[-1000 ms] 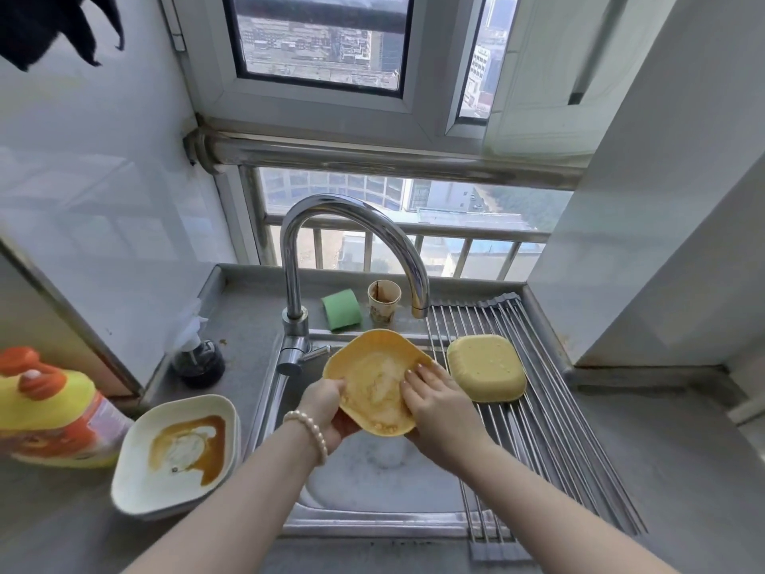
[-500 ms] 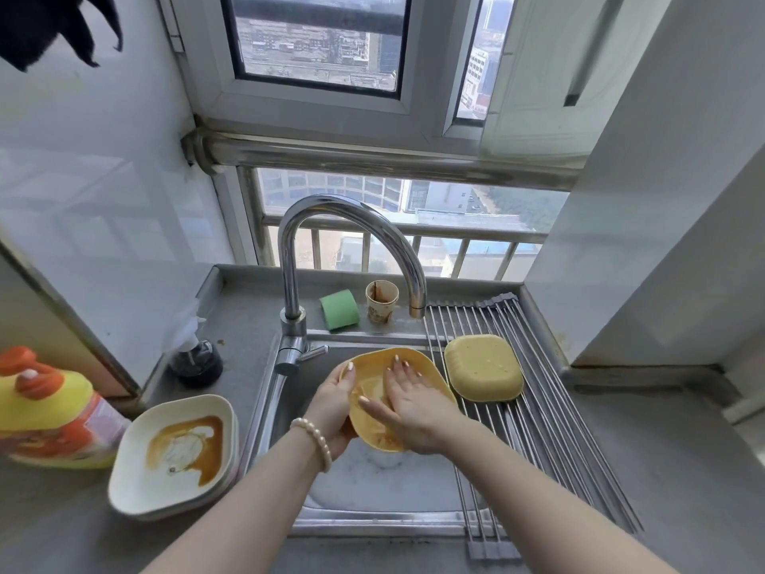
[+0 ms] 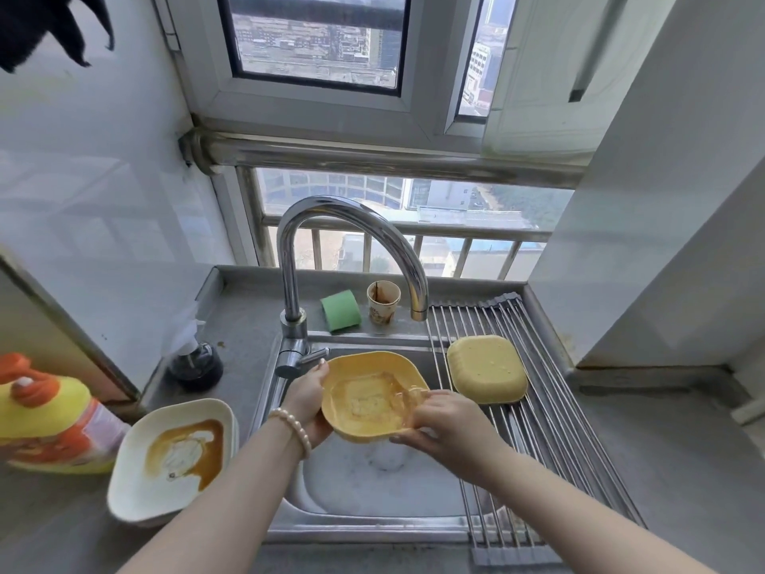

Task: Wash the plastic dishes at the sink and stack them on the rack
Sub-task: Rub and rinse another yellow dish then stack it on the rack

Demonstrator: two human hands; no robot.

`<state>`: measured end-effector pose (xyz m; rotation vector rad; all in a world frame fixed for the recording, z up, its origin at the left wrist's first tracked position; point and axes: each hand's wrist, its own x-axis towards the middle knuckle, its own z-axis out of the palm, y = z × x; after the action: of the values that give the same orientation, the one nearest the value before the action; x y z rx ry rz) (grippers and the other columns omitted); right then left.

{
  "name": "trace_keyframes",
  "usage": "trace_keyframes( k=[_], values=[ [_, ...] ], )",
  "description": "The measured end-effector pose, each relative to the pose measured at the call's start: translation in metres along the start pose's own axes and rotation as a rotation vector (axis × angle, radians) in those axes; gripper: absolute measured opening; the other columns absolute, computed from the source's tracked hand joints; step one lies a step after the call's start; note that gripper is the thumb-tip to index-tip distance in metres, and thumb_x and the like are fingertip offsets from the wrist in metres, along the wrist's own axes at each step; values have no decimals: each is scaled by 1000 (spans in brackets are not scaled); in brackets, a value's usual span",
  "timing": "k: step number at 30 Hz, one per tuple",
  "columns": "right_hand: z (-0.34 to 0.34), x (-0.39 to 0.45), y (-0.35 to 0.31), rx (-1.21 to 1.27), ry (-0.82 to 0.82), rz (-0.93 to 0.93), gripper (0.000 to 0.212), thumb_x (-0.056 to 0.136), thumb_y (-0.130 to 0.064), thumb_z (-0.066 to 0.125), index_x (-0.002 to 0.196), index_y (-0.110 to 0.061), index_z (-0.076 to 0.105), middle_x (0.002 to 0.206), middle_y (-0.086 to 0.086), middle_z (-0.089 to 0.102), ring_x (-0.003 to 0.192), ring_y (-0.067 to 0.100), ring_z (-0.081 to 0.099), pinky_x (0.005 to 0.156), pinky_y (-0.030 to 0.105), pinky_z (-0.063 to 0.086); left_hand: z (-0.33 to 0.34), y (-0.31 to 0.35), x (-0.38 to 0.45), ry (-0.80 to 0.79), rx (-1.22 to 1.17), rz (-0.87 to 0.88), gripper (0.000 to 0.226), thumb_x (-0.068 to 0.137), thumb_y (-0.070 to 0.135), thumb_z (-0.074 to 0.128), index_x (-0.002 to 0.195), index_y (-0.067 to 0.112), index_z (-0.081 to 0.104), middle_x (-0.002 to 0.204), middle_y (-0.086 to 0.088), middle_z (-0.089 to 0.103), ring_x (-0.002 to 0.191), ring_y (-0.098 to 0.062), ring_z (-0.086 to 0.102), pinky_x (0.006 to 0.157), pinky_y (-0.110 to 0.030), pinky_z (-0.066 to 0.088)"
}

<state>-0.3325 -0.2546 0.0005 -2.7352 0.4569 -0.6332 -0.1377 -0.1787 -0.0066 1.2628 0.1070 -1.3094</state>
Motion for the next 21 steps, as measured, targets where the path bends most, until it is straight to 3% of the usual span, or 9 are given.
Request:
trace_keyframes(
  k=[3,7,9,11,14,17,19,21],
  values=[
    [7,0,6,162,332,19,40,91,-49,55,65,-18,49,62,-10,49,61,7,45,65,17,38,4,-2,4,-52,-67,-18,35,103,28,36,112,1,57,109,-23,62,99,-38,60,78,-49,50],
    [17,10,-8,526,490,365,38,91,-43,53,64,-18,45,61,-11,40,57,1,36,56,16,30,10,-6,11,-57,-97,186,15,91,10,51,99,6,63,93,-12,60,78,-22,57,71,-35,47],
    [25,18,-6,750,549,631,36,92,-35,49,64,-14,41,60,-5,37,56,5,33,54,21,29,14,-15,11,-15,-54,268,16,91,22,58,88,7,63,82,-10,61,71,-20,57,68,-34,47],
    [32,30,6,856,614,892,33,100,-25,42,70,-11,41,65,1,37,64,14,36,58,28,29,16,-26,10,15,90,323,41,80,49,70,75,10,59,67,-4,58,62,-17,52,63,-34,44],
    [41,50,22,708,570,1128,30,103,-16,31,83,-4,50,76,7,49,79,24,47,66,32,32,20,-41,5,45,256,342,53,73,61,69,62,16,43,47,8,39,50,-11,32,48,-26,27],
    [52,65,16,375,410,1074,47,101,-33,23,104,-6,61,104,11,61,102,29,54,86,35,37,28,-39,8,186,112,295,43,87,47,61,66,12,50,50,4,47,47,-12,40,45,-22,36],
    [62,72,2,144,309,825,64,95,-46,14,122,-9,58,124,9,58,119,27,49,100,38,32,33,-32,11,288,-11,245,40,92,42,59,69,9,57,60,-2,56,56,-18,51,59,-30,48],
    [75,73,-15,-50,150,520,68,97,-51,10,141,-11,43,148,8,41,140,27,32,113,41,15,29,-26,18,361,-82,187,38,93,39,58,73,8,61,69,-5,62,64,-22,58,70,-35,52]
  ],
)
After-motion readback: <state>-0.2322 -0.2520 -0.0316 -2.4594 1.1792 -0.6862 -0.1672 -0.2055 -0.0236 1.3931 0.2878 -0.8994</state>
